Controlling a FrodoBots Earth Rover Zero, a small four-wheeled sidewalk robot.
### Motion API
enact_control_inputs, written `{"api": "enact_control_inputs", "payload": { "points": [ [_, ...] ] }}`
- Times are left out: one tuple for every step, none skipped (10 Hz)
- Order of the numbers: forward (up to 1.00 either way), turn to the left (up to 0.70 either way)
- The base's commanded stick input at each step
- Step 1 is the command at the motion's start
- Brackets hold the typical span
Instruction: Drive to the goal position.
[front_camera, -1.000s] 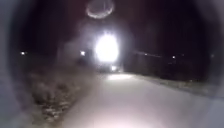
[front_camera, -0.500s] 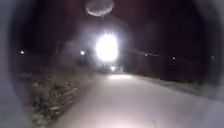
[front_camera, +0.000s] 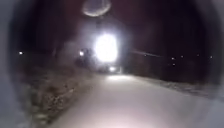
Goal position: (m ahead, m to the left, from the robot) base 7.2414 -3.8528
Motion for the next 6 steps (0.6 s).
{"api": "enact_control_inputs", "payload": {
  "points": [
    [0.7, 0.23],
    [0.7, 0.0],
    [0.7, 0.0],
    [0.7, 0.0],
    [0.7, 0.0],
    [0.7, 0.0]
  ]
}}
